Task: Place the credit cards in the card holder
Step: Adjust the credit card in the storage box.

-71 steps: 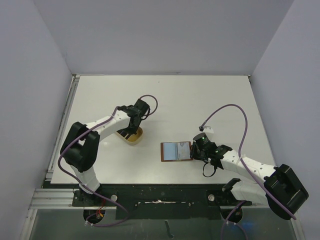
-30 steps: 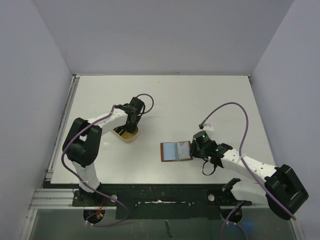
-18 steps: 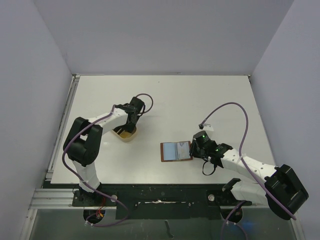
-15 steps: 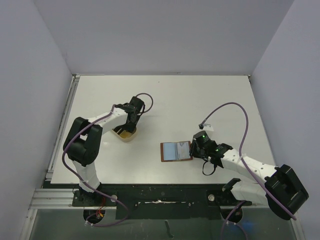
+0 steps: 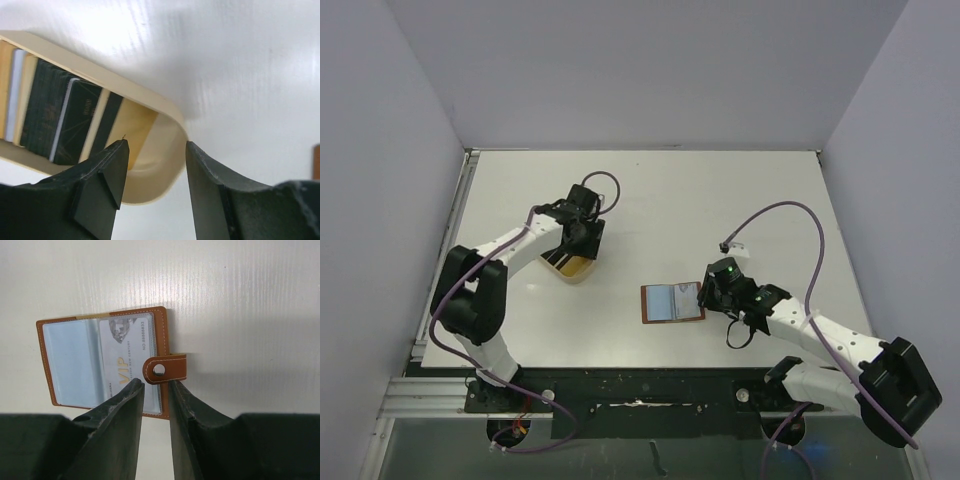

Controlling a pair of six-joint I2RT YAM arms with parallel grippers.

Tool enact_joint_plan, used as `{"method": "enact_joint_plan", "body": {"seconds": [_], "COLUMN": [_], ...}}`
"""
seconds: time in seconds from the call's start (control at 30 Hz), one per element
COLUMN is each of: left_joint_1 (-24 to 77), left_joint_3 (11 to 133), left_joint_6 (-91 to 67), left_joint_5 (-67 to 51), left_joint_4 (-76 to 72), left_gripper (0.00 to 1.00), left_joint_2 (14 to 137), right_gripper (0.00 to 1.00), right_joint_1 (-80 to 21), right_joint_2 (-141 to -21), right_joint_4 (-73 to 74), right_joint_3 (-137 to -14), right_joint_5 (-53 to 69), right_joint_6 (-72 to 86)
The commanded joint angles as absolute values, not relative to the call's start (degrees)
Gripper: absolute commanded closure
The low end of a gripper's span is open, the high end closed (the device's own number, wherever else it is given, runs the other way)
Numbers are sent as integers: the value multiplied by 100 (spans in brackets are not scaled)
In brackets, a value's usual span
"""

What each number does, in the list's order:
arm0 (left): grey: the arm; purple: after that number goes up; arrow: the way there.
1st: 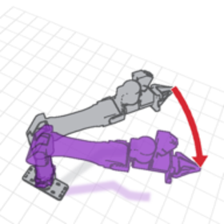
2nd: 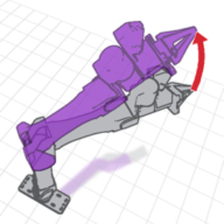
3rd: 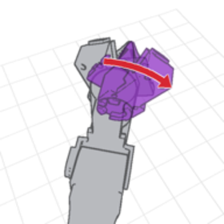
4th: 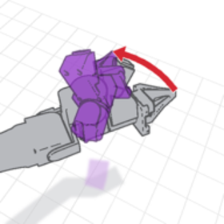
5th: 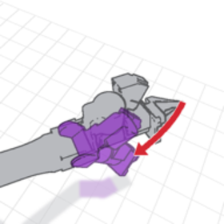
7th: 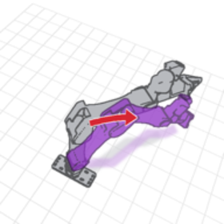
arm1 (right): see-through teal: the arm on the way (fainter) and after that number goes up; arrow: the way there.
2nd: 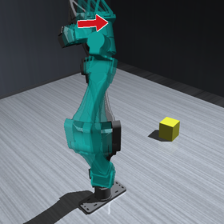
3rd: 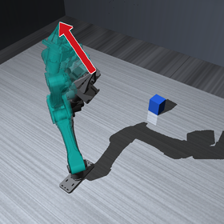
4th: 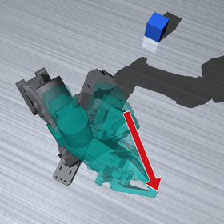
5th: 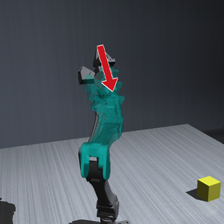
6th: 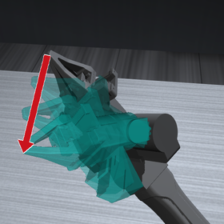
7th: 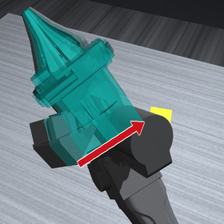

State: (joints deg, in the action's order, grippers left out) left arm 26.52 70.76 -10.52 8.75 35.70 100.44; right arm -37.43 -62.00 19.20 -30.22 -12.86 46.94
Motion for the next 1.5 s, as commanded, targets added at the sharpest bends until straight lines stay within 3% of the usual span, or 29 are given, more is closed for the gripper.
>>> {"method": "enact_joint_plan", "body": {"seconds": [0.0, 0.53, 0.83, 1.1, 1.47], "left_joint_1": [2662, 2944, 2958, 1419, -804], "left_joint_3": [6746, 6182, 6599, 6466, 6034], "left_joint_6": [-1628, -2599, -2914, -2687, -2975], "left_joint_5": [-26, -1642, -1121, -407, -425], "left_joint_4": [3140, 1477, 1546, 1927, 1592], "left_gripper": [54, 63, 52, 48, 53], "left_joint_2": [9614, 9463, 9151, 8412, 8626], "right_gripper": [72, 72, 65, 49, 62], "right_joint_1": [-3713, -3814, -3937, -4414, -4977], "right_joint_2": [-6003, -5617, -5852, -6928, -9375], "right_joint_4": [1961, 2153, 2000, 1687, 1850], "right_joint_3": [-3314, -3534, -3939, -4855, -7007], "right_joint_5": [-1272, -1301, -1289, -1454, -1800], "right_joint_6": [4724, 4815, 4937, 5119, 4681]}}
